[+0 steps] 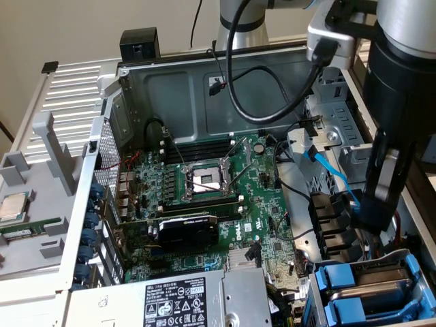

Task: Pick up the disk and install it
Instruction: 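Insert the first disk wire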

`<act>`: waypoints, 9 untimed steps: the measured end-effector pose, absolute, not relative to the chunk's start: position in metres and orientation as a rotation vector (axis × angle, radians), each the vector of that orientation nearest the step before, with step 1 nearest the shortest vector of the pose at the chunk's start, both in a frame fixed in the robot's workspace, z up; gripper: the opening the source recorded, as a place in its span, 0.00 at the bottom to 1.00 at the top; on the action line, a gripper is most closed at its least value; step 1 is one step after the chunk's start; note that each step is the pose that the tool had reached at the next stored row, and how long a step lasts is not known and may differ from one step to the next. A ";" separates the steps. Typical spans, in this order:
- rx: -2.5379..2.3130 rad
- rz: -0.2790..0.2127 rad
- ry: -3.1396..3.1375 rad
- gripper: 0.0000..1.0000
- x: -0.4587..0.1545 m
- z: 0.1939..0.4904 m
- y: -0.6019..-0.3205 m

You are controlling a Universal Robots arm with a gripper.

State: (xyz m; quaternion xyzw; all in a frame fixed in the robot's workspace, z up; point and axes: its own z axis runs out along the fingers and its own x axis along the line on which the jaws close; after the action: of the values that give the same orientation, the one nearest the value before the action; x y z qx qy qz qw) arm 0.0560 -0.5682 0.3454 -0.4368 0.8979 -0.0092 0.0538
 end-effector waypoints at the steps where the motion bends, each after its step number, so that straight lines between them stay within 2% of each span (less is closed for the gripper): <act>1: -1.327 -0.028 2.728 0.50 0.057 0.345 -0.568; 9: -1.326 -0.022 2.727 0.48 0.058 0.345 -0.571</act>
State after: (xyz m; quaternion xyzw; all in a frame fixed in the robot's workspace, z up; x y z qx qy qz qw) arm 0.0576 -0.5707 0.3455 -0.4366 0.8980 -0.0071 0.0544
